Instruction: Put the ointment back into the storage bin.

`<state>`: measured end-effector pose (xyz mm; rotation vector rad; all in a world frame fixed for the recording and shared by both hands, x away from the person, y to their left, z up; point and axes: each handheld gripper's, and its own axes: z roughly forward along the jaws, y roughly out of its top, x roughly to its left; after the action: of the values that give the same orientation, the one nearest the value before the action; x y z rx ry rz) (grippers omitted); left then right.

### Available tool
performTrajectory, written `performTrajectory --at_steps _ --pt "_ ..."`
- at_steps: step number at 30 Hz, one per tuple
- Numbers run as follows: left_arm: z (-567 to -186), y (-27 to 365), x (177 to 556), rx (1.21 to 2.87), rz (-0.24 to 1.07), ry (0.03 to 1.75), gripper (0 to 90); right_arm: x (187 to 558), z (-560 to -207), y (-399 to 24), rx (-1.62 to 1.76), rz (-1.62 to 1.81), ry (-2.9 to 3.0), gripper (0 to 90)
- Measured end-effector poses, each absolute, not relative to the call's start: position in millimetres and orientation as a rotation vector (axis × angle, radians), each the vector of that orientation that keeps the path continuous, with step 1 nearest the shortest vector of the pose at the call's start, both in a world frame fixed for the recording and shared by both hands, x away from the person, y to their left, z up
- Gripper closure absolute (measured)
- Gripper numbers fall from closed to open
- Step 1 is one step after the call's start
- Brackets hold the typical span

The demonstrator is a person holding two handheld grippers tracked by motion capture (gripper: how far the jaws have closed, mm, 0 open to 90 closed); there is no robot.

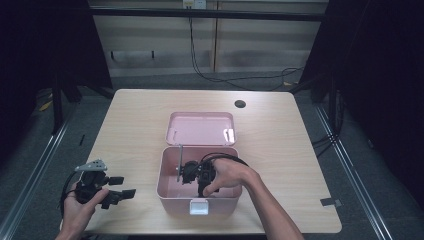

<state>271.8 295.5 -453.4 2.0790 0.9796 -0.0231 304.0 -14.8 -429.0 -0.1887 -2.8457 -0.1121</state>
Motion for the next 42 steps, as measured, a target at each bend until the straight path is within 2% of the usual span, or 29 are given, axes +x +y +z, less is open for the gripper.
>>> performTrajectory --at_steps 27,42 --pt "-453.1 296.0 271.7 2.073 -0.019 0.983 21.1 302.5 -448.6 -6.6 -0.134 -0.026 -2.825 71.4" --pt "-453.0 296.1 271.7 2.069 -0.016 0.985 21.1 302.8 -445.6 -10.1 -0.147 -0.043 -2.823 68.6"
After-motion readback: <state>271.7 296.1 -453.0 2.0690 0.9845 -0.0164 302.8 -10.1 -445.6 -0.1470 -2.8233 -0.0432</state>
